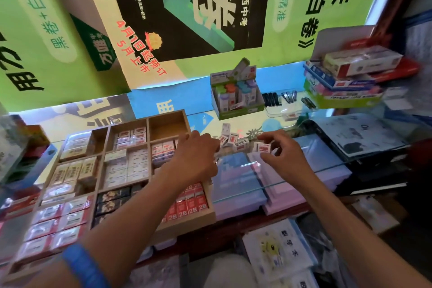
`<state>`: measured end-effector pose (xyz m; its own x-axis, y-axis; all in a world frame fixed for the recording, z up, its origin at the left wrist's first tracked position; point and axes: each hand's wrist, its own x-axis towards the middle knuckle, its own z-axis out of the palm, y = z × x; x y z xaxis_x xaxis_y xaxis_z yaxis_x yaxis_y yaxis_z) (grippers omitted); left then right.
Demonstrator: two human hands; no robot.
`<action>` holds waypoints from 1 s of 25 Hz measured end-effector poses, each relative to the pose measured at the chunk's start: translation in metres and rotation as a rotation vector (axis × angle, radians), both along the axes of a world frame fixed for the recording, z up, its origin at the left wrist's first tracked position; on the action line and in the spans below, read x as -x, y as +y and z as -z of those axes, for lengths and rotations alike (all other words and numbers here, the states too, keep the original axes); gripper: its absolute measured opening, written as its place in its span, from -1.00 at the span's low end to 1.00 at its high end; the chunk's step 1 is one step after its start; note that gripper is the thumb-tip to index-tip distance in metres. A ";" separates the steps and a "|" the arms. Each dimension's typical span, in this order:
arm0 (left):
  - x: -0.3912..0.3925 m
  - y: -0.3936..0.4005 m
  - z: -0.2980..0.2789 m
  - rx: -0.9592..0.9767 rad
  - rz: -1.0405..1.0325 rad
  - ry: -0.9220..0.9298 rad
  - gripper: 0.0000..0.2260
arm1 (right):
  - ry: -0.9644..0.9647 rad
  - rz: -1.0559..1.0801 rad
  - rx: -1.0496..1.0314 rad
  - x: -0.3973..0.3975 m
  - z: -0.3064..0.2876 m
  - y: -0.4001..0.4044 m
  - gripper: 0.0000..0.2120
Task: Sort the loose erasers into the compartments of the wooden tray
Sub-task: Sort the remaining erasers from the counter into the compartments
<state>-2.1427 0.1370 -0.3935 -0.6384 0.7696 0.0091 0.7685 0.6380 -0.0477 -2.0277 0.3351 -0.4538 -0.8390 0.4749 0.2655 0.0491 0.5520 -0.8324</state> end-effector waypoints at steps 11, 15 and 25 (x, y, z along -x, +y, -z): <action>0.026 0.006 0.002 0.021 -0.008 -0.096 -0.57 | -0.266 -0.079 -0.266 0.015 -0.002 -0.008 -0.43; 0.027 0.006 0.005 0.015 -0.023 -0.067 -0.63 | -0.198 -0.058 -0.274 0.016 -0.002 -0.011 -0.60; 0.014 -0.001 -0.012 -0.149 -0.038 0.039 -0.65 | -0.224 -0.120 -0.604 0.017 0.001 -0.015 -0.60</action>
<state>-2.1562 0.1361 -0.3812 -0.6638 0.7335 0.1465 0.7433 0.6686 0.0205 -2.0445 0.3201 -0.4550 -0.9429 0.1966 0.2688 0.0942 0.9316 -0.3510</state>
